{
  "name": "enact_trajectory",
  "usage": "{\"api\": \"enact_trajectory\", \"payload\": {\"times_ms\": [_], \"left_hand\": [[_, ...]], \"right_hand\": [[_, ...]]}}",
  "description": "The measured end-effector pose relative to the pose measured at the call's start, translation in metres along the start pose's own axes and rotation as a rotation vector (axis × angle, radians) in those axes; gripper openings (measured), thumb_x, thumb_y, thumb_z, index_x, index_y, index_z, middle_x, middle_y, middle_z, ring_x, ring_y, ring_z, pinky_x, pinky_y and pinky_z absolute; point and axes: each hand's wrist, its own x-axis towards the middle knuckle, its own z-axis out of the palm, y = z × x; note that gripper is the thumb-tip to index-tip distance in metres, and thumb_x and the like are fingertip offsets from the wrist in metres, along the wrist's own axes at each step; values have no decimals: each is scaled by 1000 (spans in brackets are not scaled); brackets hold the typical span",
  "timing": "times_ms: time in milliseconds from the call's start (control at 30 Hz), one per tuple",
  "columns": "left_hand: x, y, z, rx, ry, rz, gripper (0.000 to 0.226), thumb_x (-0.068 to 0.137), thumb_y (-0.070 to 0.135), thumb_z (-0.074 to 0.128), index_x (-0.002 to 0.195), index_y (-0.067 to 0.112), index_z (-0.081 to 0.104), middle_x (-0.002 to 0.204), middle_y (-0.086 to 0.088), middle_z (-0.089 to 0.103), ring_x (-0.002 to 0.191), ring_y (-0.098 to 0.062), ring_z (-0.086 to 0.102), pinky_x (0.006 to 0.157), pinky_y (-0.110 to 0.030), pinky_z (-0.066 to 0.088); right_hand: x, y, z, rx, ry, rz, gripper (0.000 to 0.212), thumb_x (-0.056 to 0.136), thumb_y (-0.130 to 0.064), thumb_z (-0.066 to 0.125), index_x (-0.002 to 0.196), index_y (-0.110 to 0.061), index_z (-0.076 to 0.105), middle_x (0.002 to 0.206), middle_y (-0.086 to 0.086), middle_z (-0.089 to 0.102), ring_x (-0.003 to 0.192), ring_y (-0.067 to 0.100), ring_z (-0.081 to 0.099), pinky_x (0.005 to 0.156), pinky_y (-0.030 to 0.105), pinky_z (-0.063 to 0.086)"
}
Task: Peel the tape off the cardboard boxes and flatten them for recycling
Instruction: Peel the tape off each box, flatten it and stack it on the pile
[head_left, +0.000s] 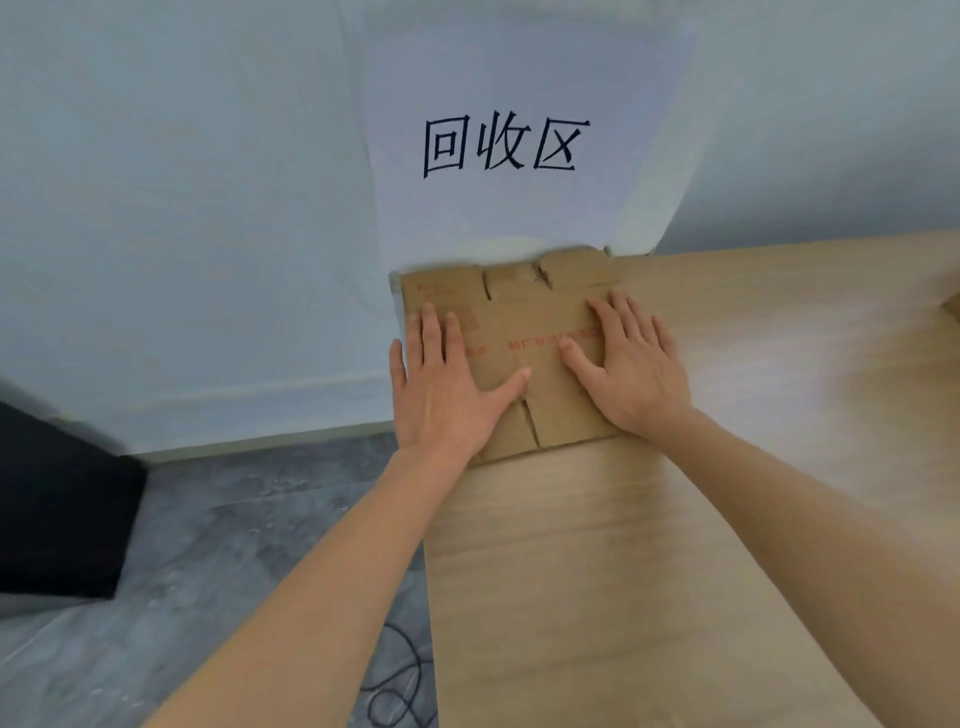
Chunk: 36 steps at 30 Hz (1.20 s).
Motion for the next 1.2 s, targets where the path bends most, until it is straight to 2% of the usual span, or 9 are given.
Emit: {"api": "enact_trajectory", "payload": {"times_ms": [100,400,533,633,833,933,1033,1100,1200], "left_hand": [[4,0,1,22,-40,14,123,74,94,14,162,8,8,170,-10,0,157,-23,-4,127,-40,0],[-3,3,-6,41,-77,26,130,70,98,20,162,7,8,170,-11,-2,157,-24,-5,128,-41,2],[-7,3,-7,66,-86,41,130,69,99,14,162,7,7,170,-11,-3,157,-25,-5,128,-42,3],[-9,5,-7,62,-96,42,128,72,98,17,162,7,6,170,-11,-3,157,-25,-6,128,-42,2],[-8,3,-5,48,-67,41,128,72,98,18,162,7,7,170,-10,-2,156,-24,-5,127,-40,0],[-10,5,-8,74,-58,52,123,77,95,22,161,7,9,168,-10,1,155,-27,-2,127,-41,-2],[-15,4,-21,73,-93,93,108,84,87,26,161,14,3,166,-12,2,155,-28,-1,126,-46,-5],[-17,8,-37,58,-94,132,100,87,84,24,161,20,4,167,-10,3,155,-26,-1,124,-48,-11],[-29,22,-70,55,-8,263,97,83,85,23,157,23,21,163,-6,16,154,-25,9,125,-48,-2]], "right_hand": [[3,3,2,-2,4,-14,83,90,-79,16,159,-32,18,170,-4,6,156,12,1,127,37,2],[-6,-2,-1,-2,22,10,86,89,-80,17,158,-30,20,170,-2,7,156,16,4,127,40,8],[-15,-1,-1,2,18,30,83,91,-79,20,158,-30,19,170,-2,6,156,15,2,127,39,7],[-17,-2,-3,-6,-6,31,81,93,-76,23,159,-29,18,170,-2,4,156,15,-1,127,39,5],[-17,-2,0,-57,-13,33,86,91,-79,13,161,-29,11,170,-3,-2,156,13,-6,127,40,0],[-15,-2,-6,-85,-114,47,86,93,-78,12,162,-28,-1,169,-1,-12,155,15,-13,127,42,-4],[-17,-7,-29,-139,-249,34,83,94,-76,8,160,-30,-14,166,2,-25,154,17,-21,125,44,-11],[-30,-7,-49,-119,-176,20,80,95,-74,8,160,-32,-13,167,0,-23,154,16,-19,125,44,-12],[-70,0,-77,-148,-155,-67,83,92,-76,15,160,-35,-9,169,-4,-15,155,15,-13,125,44,-9]]}}
